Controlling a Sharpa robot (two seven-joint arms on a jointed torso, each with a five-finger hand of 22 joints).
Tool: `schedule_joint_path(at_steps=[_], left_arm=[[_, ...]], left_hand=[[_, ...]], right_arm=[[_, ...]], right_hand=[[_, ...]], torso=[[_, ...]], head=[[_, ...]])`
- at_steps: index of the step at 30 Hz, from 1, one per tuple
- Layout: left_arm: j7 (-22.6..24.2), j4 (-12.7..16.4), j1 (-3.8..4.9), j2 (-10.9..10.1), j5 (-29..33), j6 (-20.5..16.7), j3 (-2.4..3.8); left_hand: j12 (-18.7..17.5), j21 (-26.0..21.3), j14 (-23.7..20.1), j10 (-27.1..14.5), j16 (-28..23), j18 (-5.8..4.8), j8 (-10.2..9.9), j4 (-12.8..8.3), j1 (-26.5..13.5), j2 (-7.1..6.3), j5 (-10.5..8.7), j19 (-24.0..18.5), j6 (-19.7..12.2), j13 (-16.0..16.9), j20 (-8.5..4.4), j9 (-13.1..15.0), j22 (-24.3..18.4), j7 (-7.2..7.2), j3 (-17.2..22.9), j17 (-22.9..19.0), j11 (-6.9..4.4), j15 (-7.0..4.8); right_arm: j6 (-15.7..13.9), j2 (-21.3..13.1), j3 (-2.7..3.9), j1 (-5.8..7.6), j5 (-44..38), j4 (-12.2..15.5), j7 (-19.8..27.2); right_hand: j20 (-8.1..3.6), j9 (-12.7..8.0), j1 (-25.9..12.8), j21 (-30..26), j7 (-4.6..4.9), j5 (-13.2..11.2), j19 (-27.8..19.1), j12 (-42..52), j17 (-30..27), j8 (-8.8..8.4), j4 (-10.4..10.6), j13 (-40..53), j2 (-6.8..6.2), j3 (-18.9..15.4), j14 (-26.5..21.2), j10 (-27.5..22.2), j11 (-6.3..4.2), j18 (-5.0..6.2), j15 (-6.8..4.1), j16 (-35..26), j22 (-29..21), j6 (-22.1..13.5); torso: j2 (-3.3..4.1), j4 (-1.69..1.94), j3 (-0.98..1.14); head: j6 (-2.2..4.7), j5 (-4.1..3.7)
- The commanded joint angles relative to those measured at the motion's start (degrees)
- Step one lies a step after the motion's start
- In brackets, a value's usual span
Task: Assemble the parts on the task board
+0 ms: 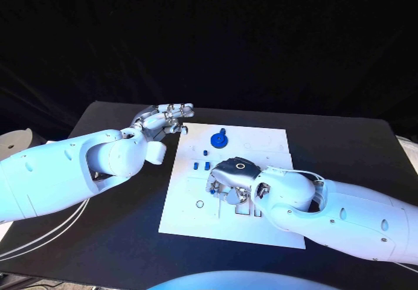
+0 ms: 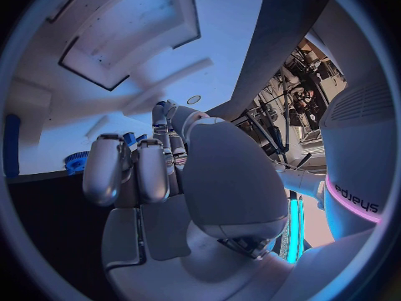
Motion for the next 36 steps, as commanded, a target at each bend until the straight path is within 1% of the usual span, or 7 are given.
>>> schedule_joint_path(at_steps=[1, 9, 21, 29, 36], left_arm=[[0.21, 0.12, 0.03, 0.03, -0.03, 0.97, 0.04], [0.17, 0.14, 0.03, 0.02, -0.04, 1.05, 0.04], [0.07, 0.2, 0.03, 0.03, -0.04, 1.2, 0.04], [0.01, 0.23, 0.03, 0.04, -0.04, 1.27, 0.04], [-0.11, 0.25, 0.03, 0.05, -0.05, 1.44, 0.04]], left_hand=[[0.35, -0.36, -0.44, -0.21, -0.33, 0.66, 0.16, -0.3, 0.45, 0.23, 0.16, -0.13, 0.17, 0.05, -0.08, -0.02, -0.05, 0.29, 0.05, -0.06, -0.05, 0.11], [0.35, -0.36, -0.44, -0.21, -0.33, 0.66, 0.16, -0.3, 0.45, 0.23, 0.16, -0.13, 0.17, 0.05, -0.08, -0.02, -0.05, 0.29, 0.05, -0.06, -0.05, 0.11], [0.35, -0.36, -0.44, -0.21, -0.33, 0.66, 0.16, -0.3, 0.45, 0.23, 0.16, -0.13, 0.17, 0.05, -0.08, -0.02, -0.05, 0.29, 0.05, -0.06, -0.05, 0.11], [0.35, -0.36, -0.44, -0.21, -0.33, 0.66, 0.16, -0.3, 0.45, 0.23, 0.16, -0.13, 0.17, 0.05, -0.08, -0.02, -0.05, 0.29, 0.05, -0.06, -0.05, 0.11], [0.42, -0.4, -0.5, -0.31, -0.39, 0.65, 0.16, -0.33, 0.47, 0.26, 0.18, -0.12, 0.13, 0.04, -0.08, -0.04, -0.09, 0.31, 0.05, -0.25, -0.03, 0.12]], right_arm=[[0.14, -0.04, 0.0, -0.06, -0.99, 0.36, -0.06], [0.49, -0.01, 0.0, -0.07, -0.81, 0.4, -0.02], [2.84, 0.07, 0.0, -0.06, -0.65, -1.1, -1.18], [3.06, 0.5, 0.0, -0.05, -0.32, -2.15, -0.9], [3.24, 0.74, 0.0, -0.05, -0.24, -2.38, -0.66]], right_hand=[[0.21, 0.1, -0.69, -0.02, 0.25, 0.31, 0.15, -0.33, -0.06, 0.19, -0.11, 0.06, 0.03, 0.23, 3.4, -0.07, 0.1, 0.53, -0.01, 0.37, 0.0, 0.15], [0.21, 0.1, -0.69, -0.02, 0.25, 0.31, 0.15, -0.33, -0.06, 0.19, -0.11, 0.06, 0.03, 0.23, 3.4, -0.07, 0.1, 0.53, -0.01, 0.37, 0.0, 0.15], [0.24, 0.11, -1.15, -0.07, 0.25, 0.29, 0.1, -0.35, -0.1, 0.15, -0.14, -0.05, 0.05, 0.16, 3.37, -0.03, 0.13, 0.55, 0.0, 0.38, -0.08, 0.19], [0.24, 0.11, -1.15, -0.07, 0.25, 0.29, 0.1, -0.35, -0.1, 0.15, -0.14, -0.05, 0.05, 0.16, 3.37, -0.03, 0.13, 0.55, 0.0, 0.38, -0.08, 0.19], [0.24, 0.11, -1.24, -0.08, 0.24, 0.29, 0.09, -0.36, -0.08, 0.14, -0.16, -0.07, 0.04, 0.15, 3.37, -0.03, 0.12, 0.56, 0.01, 0.41, -0.1, 0.18]], torso=[[0.03, -0.02, -0.01], [-0.01, -0.04, -0.02], [0.02, -0.03, -0.03], [-0.01, -0.02, -0.03], [-0.03, -0.03, -0.03]], head=[[-0.02, 0.08], [-0.07, 0.11], [-0.08, -0.03], [-0.18, -0.03], [-0.25, -0.01]])
